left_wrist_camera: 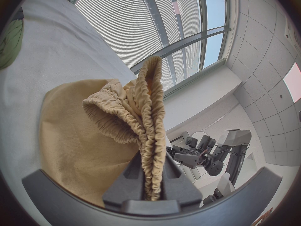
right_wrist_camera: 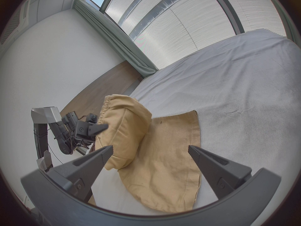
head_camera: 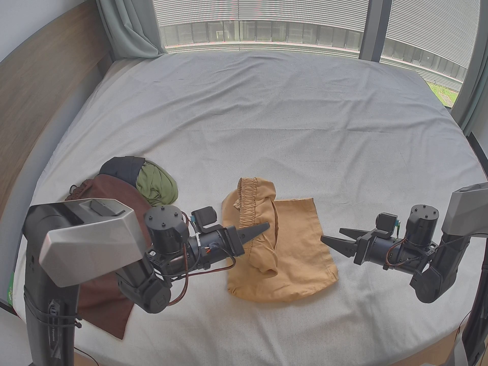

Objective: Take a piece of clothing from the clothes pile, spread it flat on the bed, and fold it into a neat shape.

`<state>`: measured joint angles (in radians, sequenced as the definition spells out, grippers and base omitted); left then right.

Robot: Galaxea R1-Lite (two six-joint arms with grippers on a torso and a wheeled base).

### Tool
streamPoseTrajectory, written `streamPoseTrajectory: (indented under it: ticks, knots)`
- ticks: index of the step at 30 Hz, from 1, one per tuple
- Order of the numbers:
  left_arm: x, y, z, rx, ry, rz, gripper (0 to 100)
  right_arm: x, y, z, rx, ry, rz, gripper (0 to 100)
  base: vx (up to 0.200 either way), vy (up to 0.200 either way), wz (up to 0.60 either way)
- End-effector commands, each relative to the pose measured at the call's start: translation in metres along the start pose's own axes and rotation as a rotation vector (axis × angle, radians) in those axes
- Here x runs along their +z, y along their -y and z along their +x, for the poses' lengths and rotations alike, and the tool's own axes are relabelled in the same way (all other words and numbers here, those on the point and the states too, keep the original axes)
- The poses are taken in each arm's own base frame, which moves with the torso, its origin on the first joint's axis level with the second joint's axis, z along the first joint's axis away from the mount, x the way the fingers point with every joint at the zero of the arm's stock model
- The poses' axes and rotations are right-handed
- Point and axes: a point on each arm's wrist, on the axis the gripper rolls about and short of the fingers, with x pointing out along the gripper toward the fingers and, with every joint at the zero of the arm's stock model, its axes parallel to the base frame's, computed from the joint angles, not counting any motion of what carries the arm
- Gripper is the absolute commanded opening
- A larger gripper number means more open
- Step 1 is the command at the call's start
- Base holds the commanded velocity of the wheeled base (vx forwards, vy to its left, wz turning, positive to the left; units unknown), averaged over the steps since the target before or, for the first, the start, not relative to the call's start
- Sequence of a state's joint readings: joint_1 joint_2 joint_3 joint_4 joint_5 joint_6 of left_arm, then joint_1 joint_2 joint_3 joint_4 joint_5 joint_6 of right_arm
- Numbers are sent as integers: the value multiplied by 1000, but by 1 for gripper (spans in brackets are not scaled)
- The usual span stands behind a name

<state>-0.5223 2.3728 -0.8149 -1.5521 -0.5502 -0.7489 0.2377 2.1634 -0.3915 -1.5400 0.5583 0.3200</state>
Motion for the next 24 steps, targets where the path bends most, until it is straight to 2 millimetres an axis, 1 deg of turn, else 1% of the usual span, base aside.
streamPoseTrajectory:
  ticks: [1,6,10,22,23,24]
  knots:
    - [-21,-16,18,18,-17,-15,0,3,1,-1,0,12,-5,100,0,0,0]
    - [-30,-23,24,24,-28,-21,0,4,1,0,0,18,-8,100,0,0,0]
    - [-34,-28,25,33,-32,-25,0,4,1,0,-1,16,-7,100,0,0,0]
    - [-33,-29,25,33,-26,-23,0,5,1,1,1,17,-8,100,0,0,0]
    - [-32,-28,26,31,-23,-21,100,5,1,1,1,17,-8,100,0,0,0]
    - [-32,-28,26,31,-21,-20,100,5,1,1,3,17,-8,100,0,0,0]
